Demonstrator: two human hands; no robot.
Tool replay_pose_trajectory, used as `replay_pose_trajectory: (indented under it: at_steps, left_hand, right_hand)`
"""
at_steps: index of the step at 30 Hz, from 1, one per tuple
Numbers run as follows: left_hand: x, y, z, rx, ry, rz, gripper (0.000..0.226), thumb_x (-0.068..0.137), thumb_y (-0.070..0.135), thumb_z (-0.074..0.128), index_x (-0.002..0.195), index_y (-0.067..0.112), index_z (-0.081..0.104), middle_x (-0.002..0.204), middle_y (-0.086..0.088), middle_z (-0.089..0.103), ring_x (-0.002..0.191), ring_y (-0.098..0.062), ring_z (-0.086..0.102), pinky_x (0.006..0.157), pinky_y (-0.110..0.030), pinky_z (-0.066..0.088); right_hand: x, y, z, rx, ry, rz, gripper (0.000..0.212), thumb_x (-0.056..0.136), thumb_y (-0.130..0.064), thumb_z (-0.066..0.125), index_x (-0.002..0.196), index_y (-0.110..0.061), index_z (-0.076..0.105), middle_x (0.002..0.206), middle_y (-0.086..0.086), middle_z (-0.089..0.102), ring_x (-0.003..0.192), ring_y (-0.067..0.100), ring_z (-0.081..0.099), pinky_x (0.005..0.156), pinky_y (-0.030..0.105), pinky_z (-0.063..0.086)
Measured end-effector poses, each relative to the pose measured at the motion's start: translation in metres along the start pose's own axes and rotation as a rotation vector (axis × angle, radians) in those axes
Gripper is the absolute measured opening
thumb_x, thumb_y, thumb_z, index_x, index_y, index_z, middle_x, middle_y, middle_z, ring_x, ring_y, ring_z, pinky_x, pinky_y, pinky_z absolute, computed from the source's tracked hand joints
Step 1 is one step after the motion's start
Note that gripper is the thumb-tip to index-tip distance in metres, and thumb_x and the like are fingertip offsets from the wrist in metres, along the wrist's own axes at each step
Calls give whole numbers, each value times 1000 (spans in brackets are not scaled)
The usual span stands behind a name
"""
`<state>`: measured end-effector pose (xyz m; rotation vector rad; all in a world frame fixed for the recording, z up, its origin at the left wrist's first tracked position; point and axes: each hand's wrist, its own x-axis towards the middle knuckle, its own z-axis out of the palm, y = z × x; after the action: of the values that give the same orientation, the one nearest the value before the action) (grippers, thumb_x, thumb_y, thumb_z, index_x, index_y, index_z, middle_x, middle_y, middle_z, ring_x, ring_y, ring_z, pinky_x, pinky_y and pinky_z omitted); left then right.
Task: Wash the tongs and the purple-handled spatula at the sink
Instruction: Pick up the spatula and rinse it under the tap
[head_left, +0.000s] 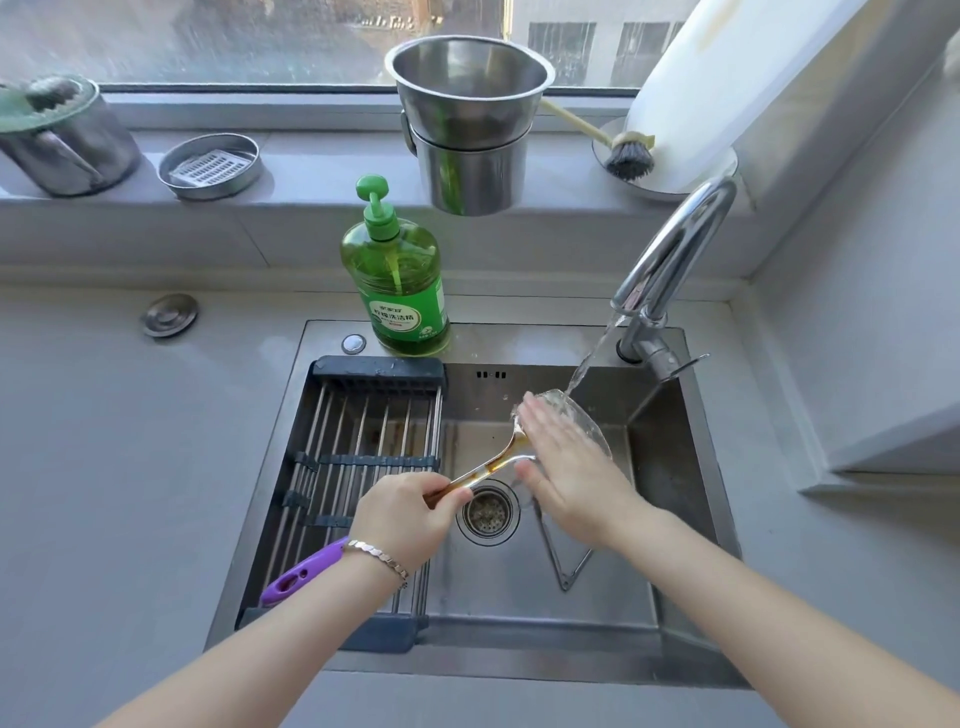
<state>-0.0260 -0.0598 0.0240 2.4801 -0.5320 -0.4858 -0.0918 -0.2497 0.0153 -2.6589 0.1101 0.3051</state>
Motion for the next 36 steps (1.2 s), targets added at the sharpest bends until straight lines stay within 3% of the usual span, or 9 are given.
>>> replay_pose_trajectory:
  at_steps: [4,8,13,17,19,24,28,32,36]
  left_hand:
    - [-1,2,-1,-17,-3,8,27,85,43,60,83,19,75,61,4,63,61,-16,58,64,-32,55]
    - [1,3,-4,-24,21,1,28,84,42,62,84,18,75,62,2,65,61,-18,60,62,-32,55]
    - [0,3,-6,-12,6,6,28,85,43,61,86,18,75,64,1,68,62,-18,62,63,-33,57]
    - [0,5,-5,-10,-5,-31,28,85,43,60,87,20,74,57,9,57,58,-14,53,62,-29,53]
    - [0,8,-5,-15,-7,-37,28,86,43,60,85,19,74,55,11,54,57,-13,52,60,-27,50]
    - [5,21,-2,-54,13,-59,29,86,40,61,82,15,74,51,12,50,54,-11,48,54,-21,39]
    - [14,39,6,-46,-38,-57,32,86,41,60,82,13,74,56,5,56,59,-15,53,57,-23,44]
    - [23,56,12,36,-36,-22,32,88,41,57,85,13,73,74,-5,69,67,-18,56,60,-22,40]
    - [31,66,13,69,-8,2,32,87,42,56,83,15,73,77,-8,71,70,-22,58,61,-25,40]
  right_hand:
    - [8,9,-15,61,44,220,66,98,-47,11,150,-8,1,159,6,-4,146,14,-7,115,27,-6]
    - [5,-11,-9,-20,-20,-55,92,79,-68,-11,150,-12,2,156,-4,-9,139,3,-16,115,24,-8]
    - [23,14,-19,153,41,261,64,99,-43,17,150,-5,10,159,8,4,146,14,-1,120,31,1]
    - [9,-2,-9,-16,-20,8,90,82,-70,-3,150,-11,-1,158,0,-7,145,11,-10,118,28,-6]
    - [9,8,-13,44,19,48,83,87,-66,0,150,-12,2,158,0,-2,145,11,-4,116,26,-3]
    - [7,28,-8,974,209,675,60,98,-49,21,139,-9,41,144,8,43,133,22,39,112,36,27]
    - [3,6,-3,1891,381,686,37,98,-37,39,99,-7,60,97,15,67,88,23,65,82,33,55]
    - [13,-27,-4,1983,599,710,18,97,-13,45,89,-6,59,85,9,66,72,13,67,68,24,56]
    - [17,-43,0,1957,560,743,13,94,-5,51,83,-5,57,82,10,66,58,7,69,54,18,56]
